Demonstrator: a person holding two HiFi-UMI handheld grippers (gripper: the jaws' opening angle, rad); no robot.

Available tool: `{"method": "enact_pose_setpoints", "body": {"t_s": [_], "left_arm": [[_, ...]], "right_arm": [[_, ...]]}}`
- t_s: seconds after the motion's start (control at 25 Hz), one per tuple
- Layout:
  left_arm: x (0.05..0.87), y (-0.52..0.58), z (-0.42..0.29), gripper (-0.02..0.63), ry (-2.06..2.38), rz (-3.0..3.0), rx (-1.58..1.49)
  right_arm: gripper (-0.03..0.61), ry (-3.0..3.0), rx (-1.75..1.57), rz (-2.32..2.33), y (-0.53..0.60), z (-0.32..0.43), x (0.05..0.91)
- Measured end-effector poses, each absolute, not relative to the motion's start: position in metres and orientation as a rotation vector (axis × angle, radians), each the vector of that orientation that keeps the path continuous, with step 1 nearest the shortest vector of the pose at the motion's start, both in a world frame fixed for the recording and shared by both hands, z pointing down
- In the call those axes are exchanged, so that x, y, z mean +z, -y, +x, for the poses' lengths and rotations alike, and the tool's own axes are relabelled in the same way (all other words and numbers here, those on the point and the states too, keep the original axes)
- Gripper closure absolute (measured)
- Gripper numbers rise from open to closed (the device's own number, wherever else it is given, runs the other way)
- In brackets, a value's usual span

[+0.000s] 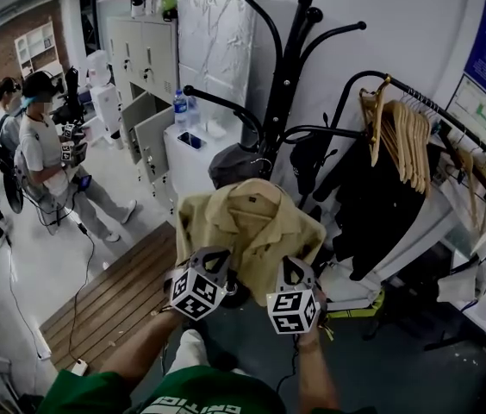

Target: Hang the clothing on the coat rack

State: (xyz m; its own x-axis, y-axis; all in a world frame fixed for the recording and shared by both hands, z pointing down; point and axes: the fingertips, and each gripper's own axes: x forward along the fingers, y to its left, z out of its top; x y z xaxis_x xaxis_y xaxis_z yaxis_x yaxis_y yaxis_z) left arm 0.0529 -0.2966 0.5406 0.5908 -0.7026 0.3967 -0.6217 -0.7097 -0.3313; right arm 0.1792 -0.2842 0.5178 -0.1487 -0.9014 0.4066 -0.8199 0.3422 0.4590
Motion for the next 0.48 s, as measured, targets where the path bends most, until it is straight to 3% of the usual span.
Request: {"method": "enact_pose_setpoints", "body": {"t_s": [0.48], "left_arm": [[0.549,0.289,0.045,0.609,-1.124,-2.67,-0.785]], "right_arm": [[0.571,1.994,-0.151,1.462,0.277,0.17,0.53]]}}
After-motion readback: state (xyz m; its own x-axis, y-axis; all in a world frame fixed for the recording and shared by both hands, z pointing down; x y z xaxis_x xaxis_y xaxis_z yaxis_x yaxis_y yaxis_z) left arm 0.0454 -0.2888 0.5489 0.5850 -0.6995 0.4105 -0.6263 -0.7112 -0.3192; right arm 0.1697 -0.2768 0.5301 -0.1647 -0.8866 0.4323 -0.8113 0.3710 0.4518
